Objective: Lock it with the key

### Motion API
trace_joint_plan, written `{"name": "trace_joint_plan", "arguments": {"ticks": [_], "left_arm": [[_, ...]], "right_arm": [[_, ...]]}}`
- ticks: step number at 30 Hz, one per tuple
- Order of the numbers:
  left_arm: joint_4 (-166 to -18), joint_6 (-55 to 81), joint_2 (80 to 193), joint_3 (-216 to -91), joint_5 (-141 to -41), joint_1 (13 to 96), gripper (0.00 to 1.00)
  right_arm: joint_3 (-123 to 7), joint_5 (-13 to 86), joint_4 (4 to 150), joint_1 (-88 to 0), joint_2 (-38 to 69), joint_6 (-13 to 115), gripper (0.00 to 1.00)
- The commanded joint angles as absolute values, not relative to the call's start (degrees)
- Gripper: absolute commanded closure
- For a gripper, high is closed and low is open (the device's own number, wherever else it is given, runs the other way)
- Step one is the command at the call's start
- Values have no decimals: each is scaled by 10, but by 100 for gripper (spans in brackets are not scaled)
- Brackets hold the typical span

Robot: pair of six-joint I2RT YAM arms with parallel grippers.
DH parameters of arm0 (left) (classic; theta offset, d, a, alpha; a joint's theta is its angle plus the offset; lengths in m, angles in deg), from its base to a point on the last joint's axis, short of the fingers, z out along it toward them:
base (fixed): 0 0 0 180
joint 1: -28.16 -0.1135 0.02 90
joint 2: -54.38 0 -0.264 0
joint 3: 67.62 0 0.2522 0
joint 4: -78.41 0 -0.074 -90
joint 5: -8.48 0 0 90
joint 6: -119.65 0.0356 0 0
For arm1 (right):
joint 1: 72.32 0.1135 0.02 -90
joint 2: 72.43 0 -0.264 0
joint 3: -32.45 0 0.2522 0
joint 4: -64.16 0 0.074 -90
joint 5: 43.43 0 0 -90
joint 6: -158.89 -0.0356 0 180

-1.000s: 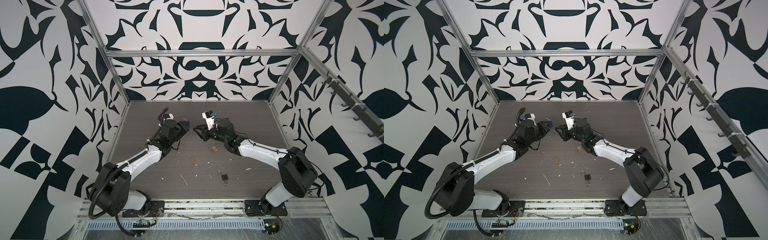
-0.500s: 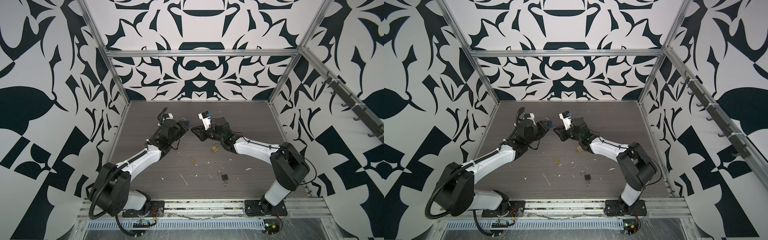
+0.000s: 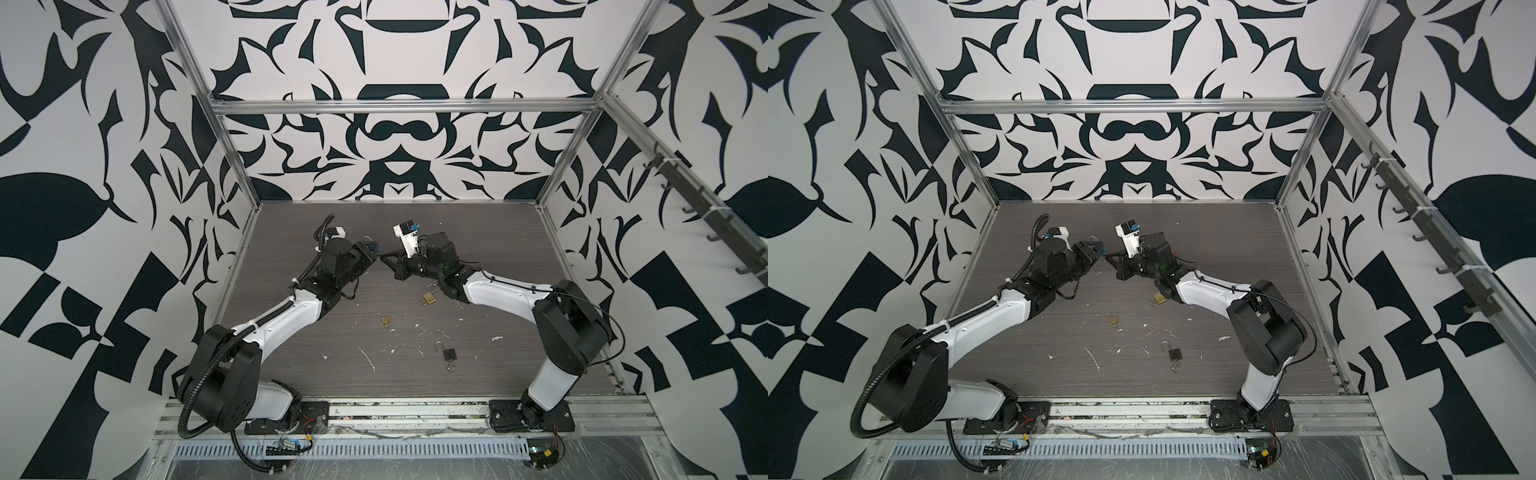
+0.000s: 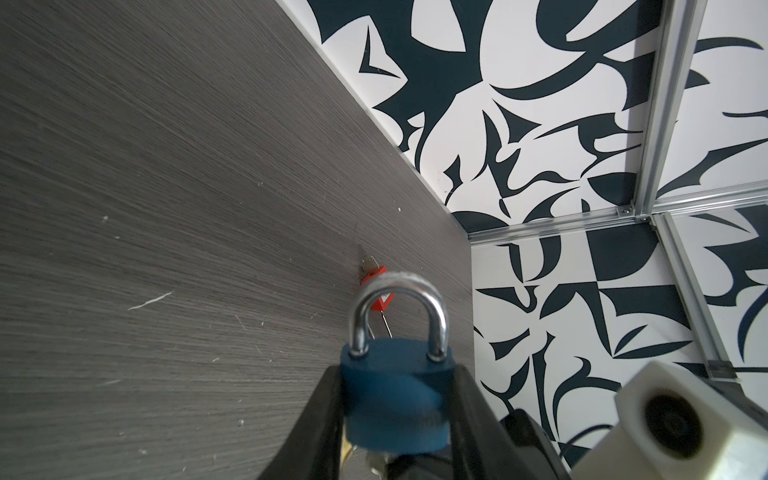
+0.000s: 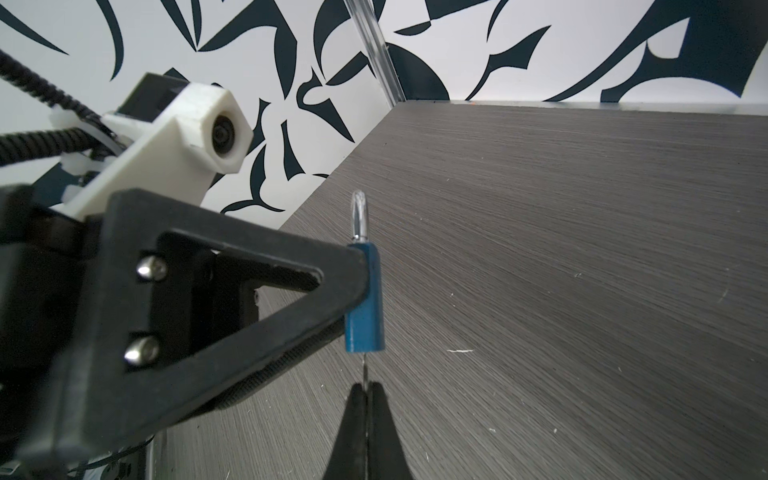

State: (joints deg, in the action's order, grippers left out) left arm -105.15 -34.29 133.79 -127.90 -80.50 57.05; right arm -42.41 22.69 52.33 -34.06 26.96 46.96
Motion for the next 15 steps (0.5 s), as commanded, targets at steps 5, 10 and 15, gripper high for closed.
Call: {"name": "trace_joint_plan", "arguments": {"ticks": [5, 10, 15], "left_arm": [[-1064, -355, 1336, -1302, -812, 564, 100], [-1045, -358, 1338, -1318, -814, 543, 100], [-1019, -363, 1334, -1336, -800, 490, 100]], "right_arm": [[-444, 203, 508, -339, 265, 467, 100], [-423, 193, 509, -339, 259, 468, 100], [-358, 178, 508, -337, 235, 463, 100]]}}
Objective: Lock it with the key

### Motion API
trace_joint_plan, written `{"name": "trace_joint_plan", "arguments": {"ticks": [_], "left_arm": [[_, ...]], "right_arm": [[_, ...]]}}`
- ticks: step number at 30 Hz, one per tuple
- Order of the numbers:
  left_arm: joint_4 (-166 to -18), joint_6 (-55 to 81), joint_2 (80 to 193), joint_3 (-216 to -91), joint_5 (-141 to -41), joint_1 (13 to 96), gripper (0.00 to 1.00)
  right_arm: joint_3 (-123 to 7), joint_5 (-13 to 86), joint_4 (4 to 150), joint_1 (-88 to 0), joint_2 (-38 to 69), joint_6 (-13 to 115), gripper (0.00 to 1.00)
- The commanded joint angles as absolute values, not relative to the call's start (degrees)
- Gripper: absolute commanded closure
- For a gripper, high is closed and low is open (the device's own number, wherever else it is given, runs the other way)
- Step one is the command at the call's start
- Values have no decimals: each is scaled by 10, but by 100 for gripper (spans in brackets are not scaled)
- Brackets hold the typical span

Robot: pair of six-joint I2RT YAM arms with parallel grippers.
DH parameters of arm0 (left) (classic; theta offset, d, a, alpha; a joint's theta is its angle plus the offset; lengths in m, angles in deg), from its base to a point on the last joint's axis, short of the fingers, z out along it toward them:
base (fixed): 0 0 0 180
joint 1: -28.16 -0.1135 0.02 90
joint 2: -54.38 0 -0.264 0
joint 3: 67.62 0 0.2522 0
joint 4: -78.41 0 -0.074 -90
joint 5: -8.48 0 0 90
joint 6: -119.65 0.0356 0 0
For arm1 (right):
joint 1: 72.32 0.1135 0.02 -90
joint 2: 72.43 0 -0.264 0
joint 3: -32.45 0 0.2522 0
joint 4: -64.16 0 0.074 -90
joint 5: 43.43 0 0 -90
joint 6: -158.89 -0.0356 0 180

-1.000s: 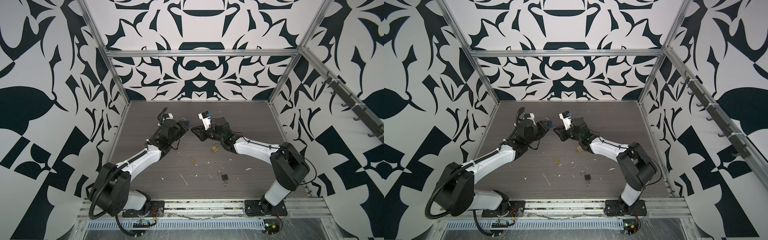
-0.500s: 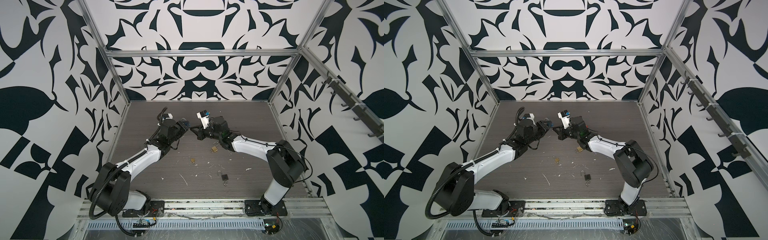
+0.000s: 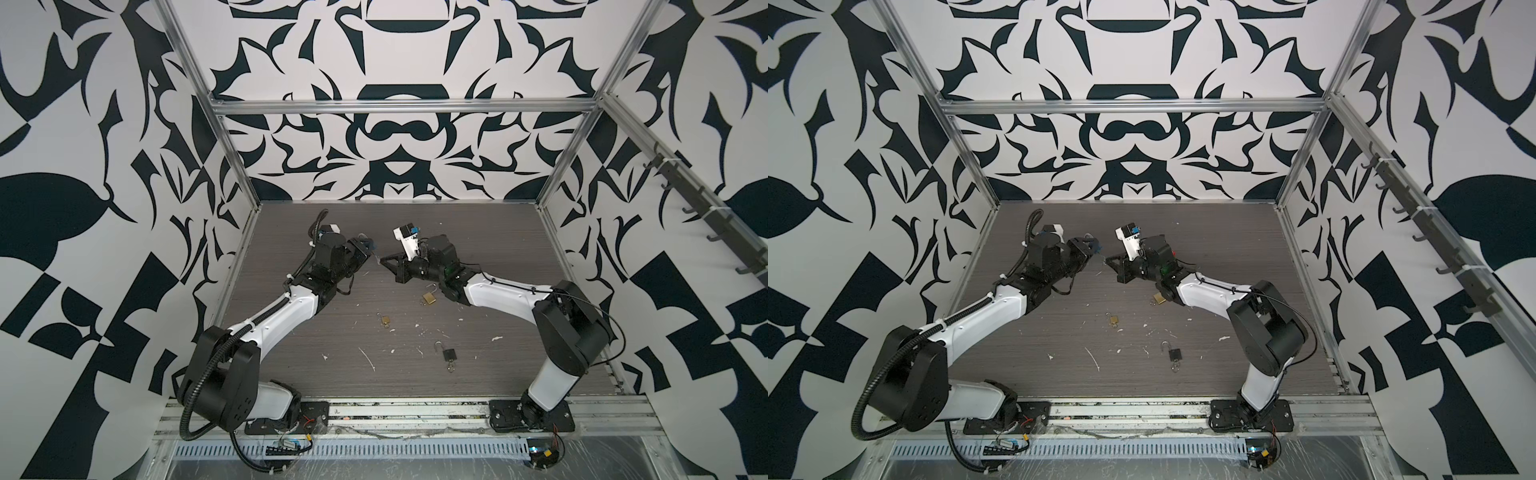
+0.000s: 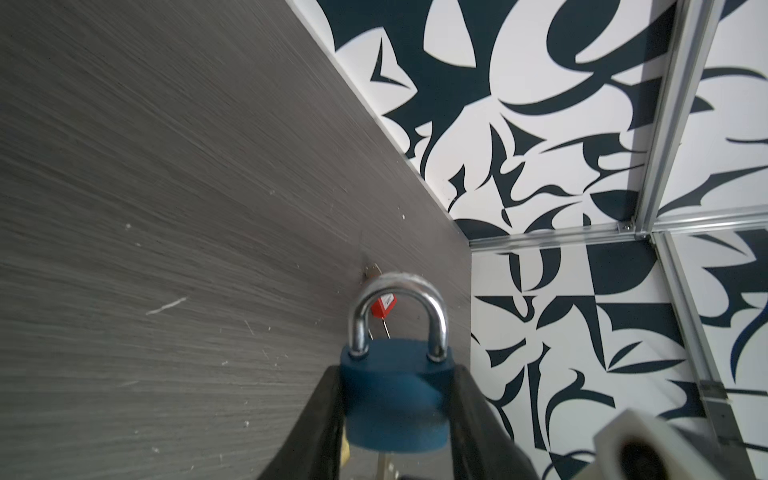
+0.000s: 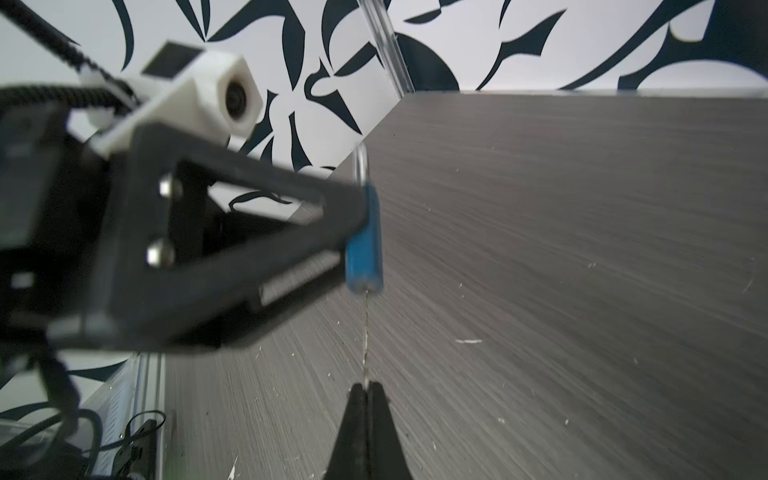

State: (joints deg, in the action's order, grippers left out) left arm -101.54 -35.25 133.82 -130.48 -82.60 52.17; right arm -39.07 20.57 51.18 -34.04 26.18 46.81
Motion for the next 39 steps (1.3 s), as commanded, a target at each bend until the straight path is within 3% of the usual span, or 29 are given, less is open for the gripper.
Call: {"name": "trace_joint_plan", "arguments": {"ticks": [1, 5, 11, 21, 32, 39], "left_arm": [[-1016, -360, 1334, -1340, -795, 481, 100], [-983, -311, 1341, -1368, -786, 464, 100], [-728, -98, 1413, -1514, -809, 493, 100], [-513, 218, 1568, -1640, -856, 541, 100], [-415, 320, 1677, -1719, -789, 544, 100], [-417, 311, 1667, -1676, -758, 550, 100]], "right_arm": [[-344, 176, 508, -336, 230, 460, 100], [-289, 191, 509, -334, 194, 450, 100], [-284, 258, 571, -347, 150, 446, 100], [-335, 273, 640, -378, 190, 411, 100], [-351, 258, 647, -378, 227, 396, 100], [-371, 244, 649, -378, 254, 397, 100]]}}
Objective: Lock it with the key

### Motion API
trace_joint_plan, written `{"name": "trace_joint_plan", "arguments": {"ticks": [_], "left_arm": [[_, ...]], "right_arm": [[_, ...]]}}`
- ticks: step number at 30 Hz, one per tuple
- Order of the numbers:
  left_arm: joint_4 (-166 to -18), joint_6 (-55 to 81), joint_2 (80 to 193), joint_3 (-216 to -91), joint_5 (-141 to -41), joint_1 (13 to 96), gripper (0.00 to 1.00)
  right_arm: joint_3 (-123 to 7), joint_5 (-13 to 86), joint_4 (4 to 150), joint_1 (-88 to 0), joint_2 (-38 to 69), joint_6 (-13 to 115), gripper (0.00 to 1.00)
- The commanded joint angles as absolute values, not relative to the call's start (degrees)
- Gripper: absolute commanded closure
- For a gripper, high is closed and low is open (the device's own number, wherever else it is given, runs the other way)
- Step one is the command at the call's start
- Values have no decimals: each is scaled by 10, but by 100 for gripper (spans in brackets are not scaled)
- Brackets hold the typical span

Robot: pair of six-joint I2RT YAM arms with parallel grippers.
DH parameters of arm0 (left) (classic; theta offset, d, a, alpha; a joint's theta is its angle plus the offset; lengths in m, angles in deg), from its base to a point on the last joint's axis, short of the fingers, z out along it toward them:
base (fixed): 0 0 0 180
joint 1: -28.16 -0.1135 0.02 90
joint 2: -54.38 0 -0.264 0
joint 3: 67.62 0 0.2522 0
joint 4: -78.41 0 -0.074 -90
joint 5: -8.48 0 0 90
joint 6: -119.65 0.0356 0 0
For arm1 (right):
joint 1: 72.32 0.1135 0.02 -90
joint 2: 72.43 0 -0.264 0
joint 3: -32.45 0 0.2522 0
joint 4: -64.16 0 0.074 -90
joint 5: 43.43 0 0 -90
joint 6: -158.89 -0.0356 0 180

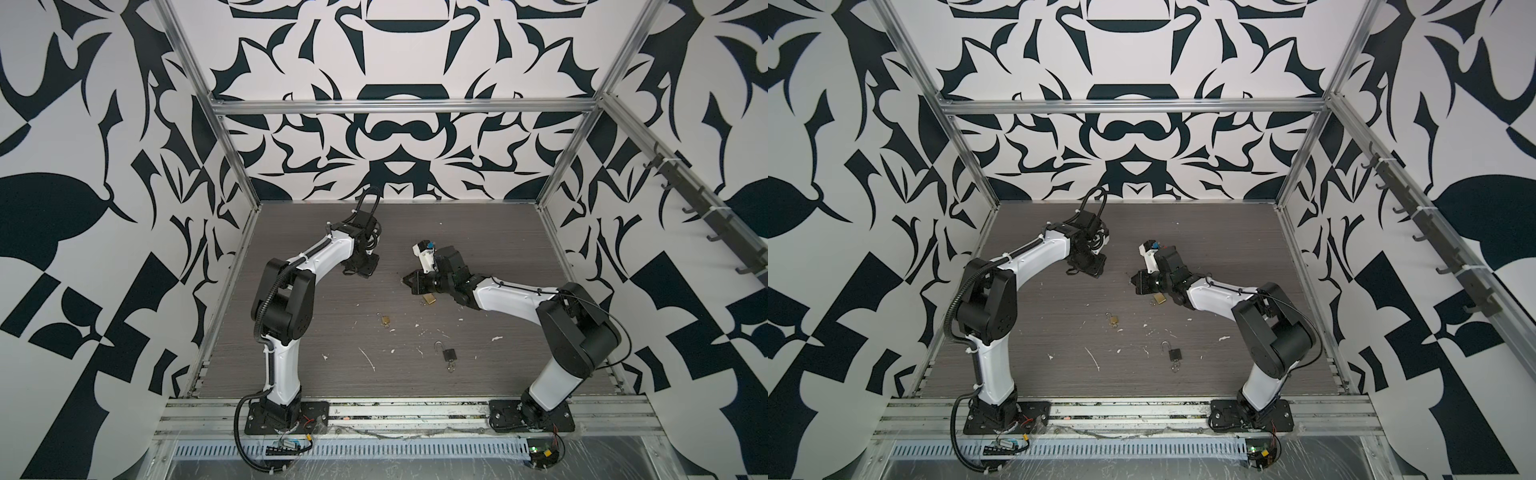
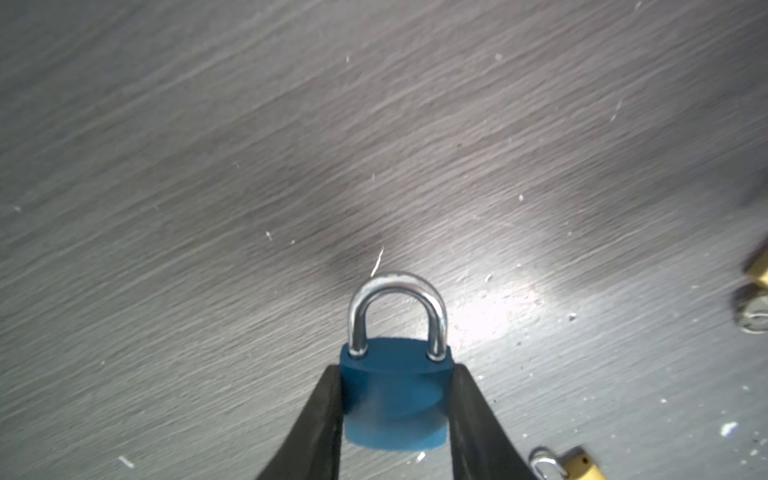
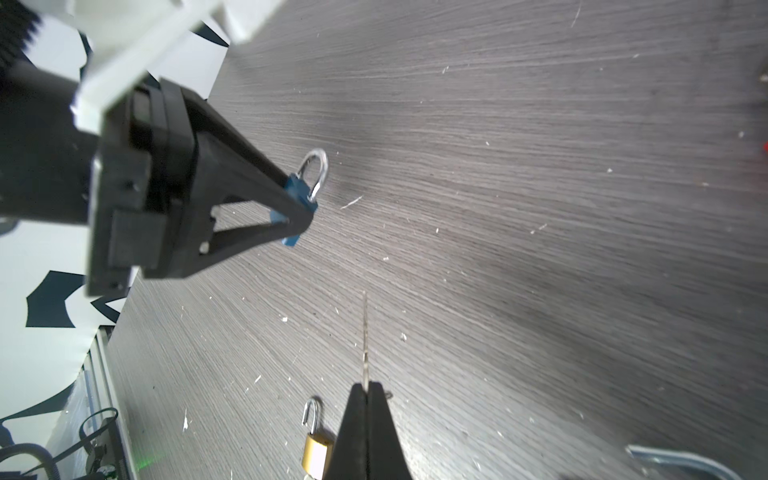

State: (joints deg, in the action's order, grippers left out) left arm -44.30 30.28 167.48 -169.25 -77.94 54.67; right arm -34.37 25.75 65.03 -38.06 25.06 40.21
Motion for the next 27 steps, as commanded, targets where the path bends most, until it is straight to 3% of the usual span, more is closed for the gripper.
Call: {"name": "trace_joint_plan", "arguments": {"ticks": [1, 20, 27], "left_arm": [[-418, 310, 1669, -1674, -754, 549, 100], [-453, 306, 1718, -1667, -747, 540, 100], [-471, 307, 1699, -1642, -746, 540, 62]], "right_arm": [[-374, 241, 649, -379, 258, 396, 100], [-378, 224, 650, -378, 271, 383, 100], [-387, 220, 654, -378, 281, 384, 100]]}}
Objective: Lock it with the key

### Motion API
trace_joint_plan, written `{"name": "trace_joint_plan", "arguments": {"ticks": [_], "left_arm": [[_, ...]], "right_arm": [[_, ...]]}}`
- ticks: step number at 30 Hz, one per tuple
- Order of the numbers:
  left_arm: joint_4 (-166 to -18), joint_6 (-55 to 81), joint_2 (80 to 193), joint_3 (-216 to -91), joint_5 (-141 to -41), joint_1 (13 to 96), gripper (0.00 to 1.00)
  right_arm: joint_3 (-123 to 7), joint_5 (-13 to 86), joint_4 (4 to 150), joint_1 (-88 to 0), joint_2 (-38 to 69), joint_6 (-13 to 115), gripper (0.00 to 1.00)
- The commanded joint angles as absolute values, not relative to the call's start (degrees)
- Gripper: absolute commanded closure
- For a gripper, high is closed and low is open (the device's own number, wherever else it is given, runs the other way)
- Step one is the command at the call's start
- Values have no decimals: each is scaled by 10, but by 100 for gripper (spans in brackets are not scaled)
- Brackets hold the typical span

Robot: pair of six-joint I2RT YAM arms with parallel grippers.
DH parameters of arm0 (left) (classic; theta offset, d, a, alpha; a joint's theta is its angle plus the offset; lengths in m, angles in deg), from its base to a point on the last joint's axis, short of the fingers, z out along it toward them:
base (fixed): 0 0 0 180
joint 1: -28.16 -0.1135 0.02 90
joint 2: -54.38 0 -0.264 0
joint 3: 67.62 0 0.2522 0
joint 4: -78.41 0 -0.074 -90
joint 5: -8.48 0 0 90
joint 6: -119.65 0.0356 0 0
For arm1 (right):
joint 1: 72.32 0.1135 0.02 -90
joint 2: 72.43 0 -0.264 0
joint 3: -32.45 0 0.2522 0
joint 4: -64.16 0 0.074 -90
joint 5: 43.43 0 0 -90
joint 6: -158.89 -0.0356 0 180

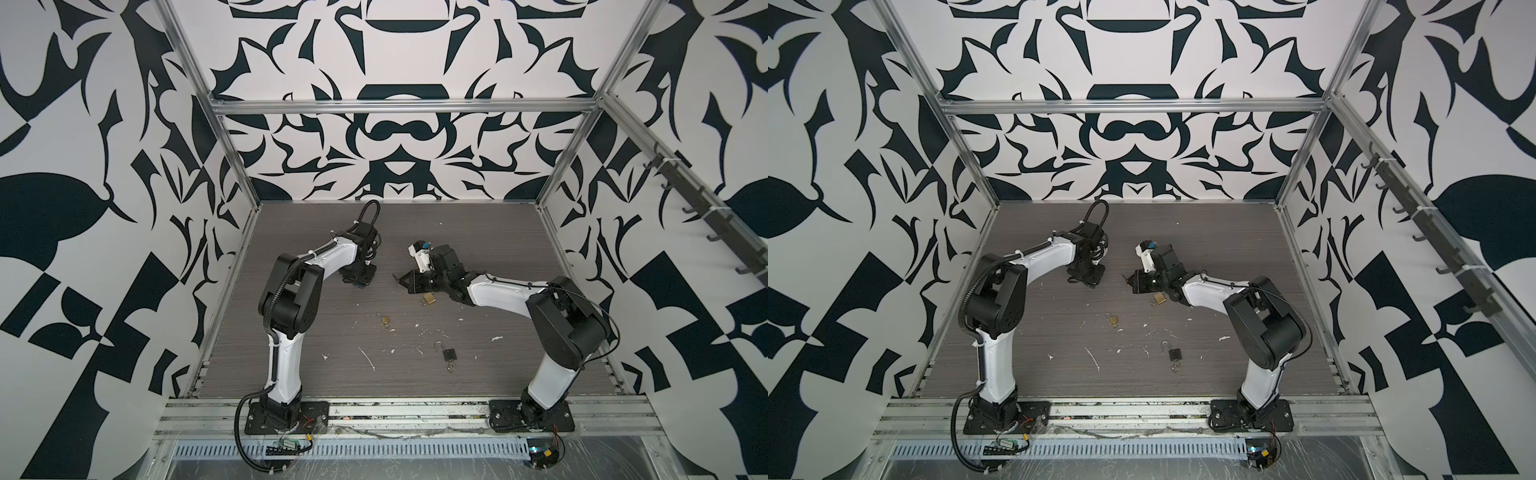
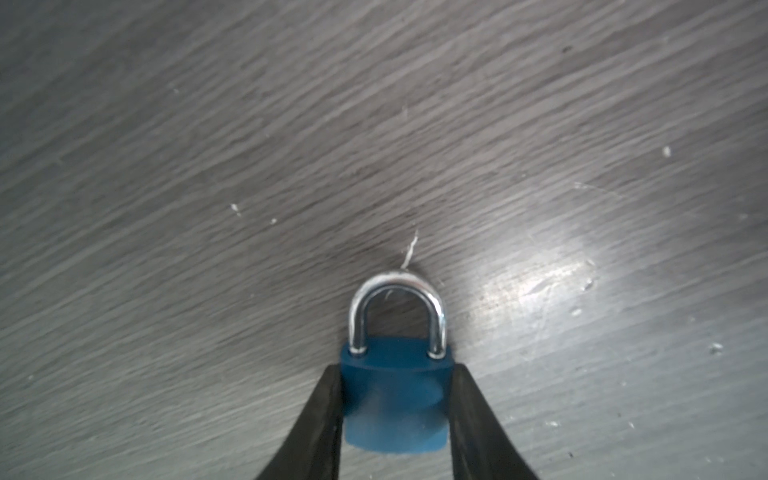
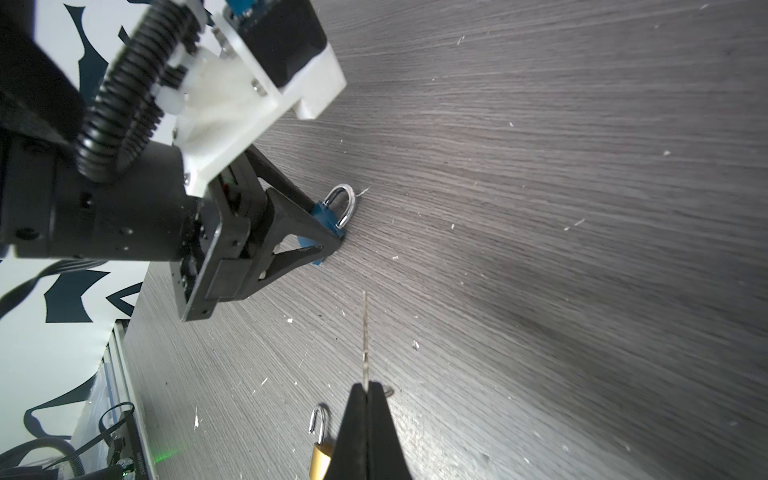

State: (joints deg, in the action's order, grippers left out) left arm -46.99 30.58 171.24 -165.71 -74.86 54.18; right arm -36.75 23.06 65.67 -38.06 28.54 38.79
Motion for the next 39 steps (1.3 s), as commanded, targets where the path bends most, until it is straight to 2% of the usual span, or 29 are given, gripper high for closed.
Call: {"name": "trace_joint_plan", "arguments": {"ticks": [1, 4, 12, 17, 19, 27, 28, 30, 34, 39], "left_arm": [[-473, 309, 1694, -1640, -748, 538, 59], [-482, 310, 1679, -1634, -755, 536, 48], [-501, 300, 1619, -1624, -763, 513, 35], [-560, 276, 1504, -1582, -745, 492, 30], [-605, 259, 1449, -1553, -738, 484, 24], [-773, 209, 1288, -1410, -767, 471, 16], [-793, 203, 1279, -1391, -769, 470, 10], [-826, 190, 1244, -1364, -771, 468, 3], [-865, 179, 1220, -1334, -775, 464, 0], [-876, 180, 1214, -1328, -767, 464, 1]], "right_arm": [[-390, 219, 655, -378, 284, 383, 100], [-399, 215, 657, -378, 292, 382, 100], [-420, 206, 671, -376, 310, 372, 100], [-442, 194, 677, -372, 338, 348, 100], [-459, 187, 682, -366, 357, 338, 100], [-535, 178, 728, -348, 428, 322, 100], [-544, 178, 733, -346, 435, 322, 100], [-559, 176, 744, -344, 447, 322, 100], [-586, 173, 760, -340, 468, 321, 100], [-611, 172, 776, -336, 488, 321, 100]]}}
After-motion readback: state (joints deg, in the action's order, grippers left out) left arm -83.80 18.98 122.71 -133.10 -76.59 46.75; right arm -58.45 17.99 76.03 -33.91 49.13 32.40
